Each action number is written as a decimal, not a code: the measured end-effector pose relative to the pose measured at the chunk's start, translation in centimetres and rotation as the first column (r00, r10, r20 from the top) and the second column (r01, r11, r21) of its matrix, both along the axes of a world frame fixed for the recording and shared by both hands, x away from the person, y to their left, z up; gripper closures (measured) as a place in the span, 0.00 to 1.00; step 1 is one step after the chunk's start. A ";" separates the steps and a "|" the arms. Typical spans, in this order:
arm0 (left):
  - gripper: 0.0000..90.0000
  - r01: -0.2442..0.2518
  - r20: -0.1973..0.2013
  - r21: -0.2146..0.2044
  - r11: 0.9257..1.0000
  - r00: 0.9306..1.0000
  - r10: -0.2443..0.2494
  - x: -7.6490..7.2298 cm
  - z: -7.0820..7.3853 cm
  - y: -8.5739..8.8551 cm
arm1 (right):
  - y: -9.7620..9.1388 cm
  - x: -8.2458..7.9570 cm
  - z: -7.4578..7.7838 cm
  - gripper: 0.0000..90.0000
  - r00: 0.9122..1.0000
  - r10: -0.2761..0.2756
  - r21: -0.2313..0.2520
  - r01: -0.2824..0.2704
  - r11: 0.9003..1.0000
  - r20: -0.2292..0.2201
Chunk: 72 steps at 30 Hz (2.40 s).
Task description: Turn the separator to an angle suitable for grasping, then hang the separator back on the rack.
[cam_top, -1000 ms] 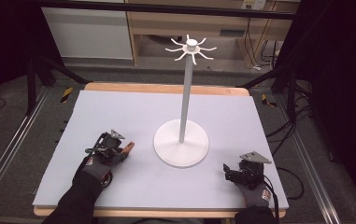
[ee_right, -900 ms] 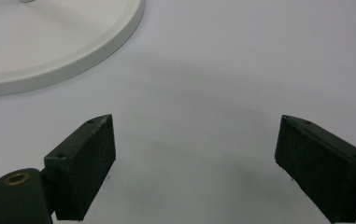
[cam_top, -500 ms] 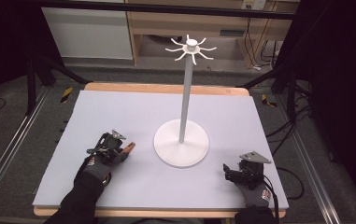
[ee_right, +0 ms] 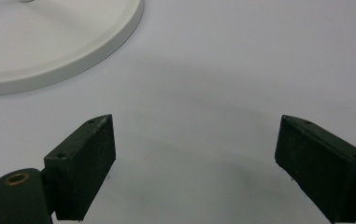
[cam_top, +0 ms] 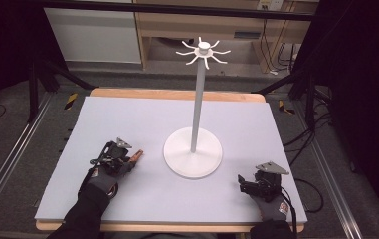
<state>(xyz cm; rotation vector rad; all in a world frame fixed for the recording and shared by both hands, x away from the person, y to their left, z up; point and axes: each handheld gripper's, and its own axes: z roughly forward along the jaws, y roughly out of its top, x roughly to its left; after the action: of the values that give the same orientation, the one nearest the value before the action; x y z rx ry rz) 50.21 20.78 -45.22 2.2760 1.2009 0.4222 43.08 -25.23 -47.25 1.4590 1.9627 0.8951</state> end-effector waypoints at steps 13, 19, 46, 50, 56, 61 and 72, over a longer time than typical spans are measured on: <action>0.75 0.021 0.058 -0.042 0.999 0.998 -0.018 -1.5 2.2 0.7 | -0.1 0.0 0.0 0.14 1.000 -0.001 -0.002 0.001 1.000 0.001; 0.75 0.029 0.086 -0.063 0.998 0.996 -0.023 -1.9 3.1 0.9 | -0.1 0.0 0.0 0.14 1.000 0.001 -0.002 -0.001 1.000 0.002; 0.75 0.046 0.300 -0.221 0.974 0.954 0.023 -4.4 7.4 2.0 | -0.1 0.0 0.1 0.14 1.000 -0.011 0.006 0.011 1.000 0.005; 0.75 0.066 0.356 -0.251 0.966 0.934 0.029 -5.1 8.5 1.7 | -0.1 -0.1 0.1 0.14 1.000 -0.010 0.006 0.010 1.000 0.006; 0.75 0.095 0.409 -0.292 0.952 0.912 0.034 -6.0 10.0 1.6 | -0.1 -0.1 0.1 0.14 1.000 -0.012 0.004 0.012 1.000 0.007; 0.75 0.124 0.430 -0.299 0.946 0.903 0.018 -6.1 11.0 1.3 | -0.1 0.0 0.1 0.14 1.000 -0.017 0.006 0.017 1.000 0.003; 0.75 0.139 0.471 -0.329 0.934 0.881 0.035 -5.8 12.6 0.7 | -0.3 -0.1 0.1 0.14 1.000 -0.012 0.002 0.012 1.000 0.012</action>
<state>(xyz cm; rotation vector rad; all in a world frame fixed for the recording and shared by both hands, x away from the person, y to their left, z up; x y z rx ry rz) 44.37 21.48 -32.61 1.7532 0.8758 0.6387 43.01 -25.52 -47.18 1.4616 1.9435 0.8985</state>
